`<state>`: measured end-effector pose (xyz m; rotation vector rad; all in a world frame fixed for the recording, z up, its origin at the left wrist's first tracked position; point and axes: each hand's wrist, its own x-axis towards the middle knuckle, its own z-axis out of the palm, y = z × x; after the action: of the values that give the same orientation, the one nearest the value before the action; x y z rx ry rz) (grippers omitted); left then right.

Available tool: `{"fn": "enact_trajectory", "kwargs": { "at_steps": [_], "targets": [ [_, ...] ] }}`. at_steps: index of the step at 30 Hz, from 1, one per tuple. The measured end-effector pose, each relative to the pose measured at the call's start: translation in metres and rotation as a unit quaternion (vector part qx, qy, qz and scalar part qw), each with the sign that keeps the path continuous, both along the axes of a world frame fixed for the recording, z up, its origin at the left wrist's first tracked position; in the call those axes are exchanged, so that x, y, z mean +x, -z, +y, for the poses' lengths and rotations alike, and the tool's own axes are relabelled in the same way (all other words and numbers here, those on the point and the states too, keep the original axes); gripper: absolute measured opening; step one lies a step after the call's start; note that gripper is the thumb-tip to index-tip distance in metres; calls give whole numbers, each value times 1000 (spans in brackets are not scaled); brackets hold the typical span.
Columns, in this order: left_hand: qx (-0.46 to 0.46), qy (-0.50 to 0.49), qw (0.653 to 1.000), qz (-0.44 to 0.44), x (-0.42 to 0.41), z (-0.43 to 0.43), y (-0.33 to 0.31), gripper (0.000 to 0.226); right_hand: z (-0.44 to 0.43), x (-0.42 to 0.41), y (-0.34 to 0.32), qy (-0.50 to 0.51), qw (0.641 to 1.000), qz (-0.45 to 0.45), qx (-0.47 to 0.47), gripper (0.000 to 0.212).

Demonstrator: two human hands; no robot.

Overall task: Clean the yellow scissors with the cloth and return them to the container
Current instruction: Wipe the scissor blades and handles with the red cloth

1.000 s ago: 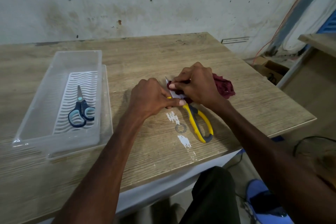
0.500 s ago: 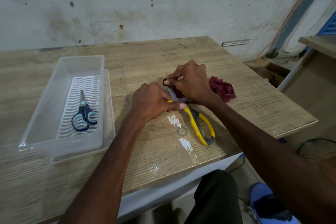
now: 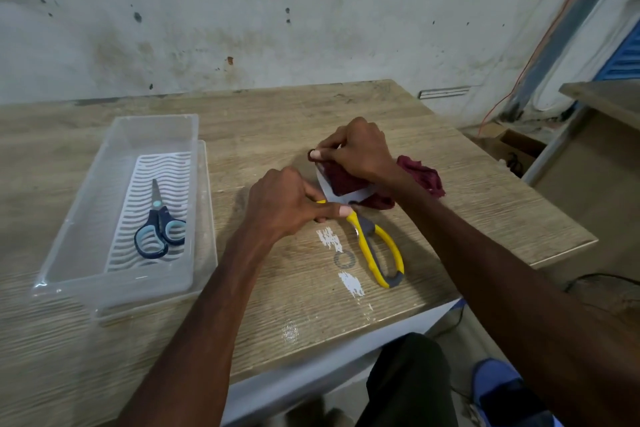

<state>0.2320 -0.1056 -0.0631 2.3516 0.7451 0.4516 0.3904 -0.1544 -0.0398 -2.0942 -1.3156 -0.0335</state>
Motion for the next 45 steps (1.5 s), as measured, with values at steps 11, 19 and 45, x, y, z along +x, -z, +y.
{"fn": "enact_trajectory", "kwargs": {
  "at_steps": [11,19,45],
  "targets": [
    [35,-23,999,24,-1,7,-4,42,-21,-9,3,-32,999,-12,32,35],
    [-23,-57,998,-5,0,3,0,46,-27,-3,-16,-168,981,67,-66,13],
    [27,-45,999,2,7,8,-1,49,14,-6,11,-110,987,-114,-9,9]
  ]
}}
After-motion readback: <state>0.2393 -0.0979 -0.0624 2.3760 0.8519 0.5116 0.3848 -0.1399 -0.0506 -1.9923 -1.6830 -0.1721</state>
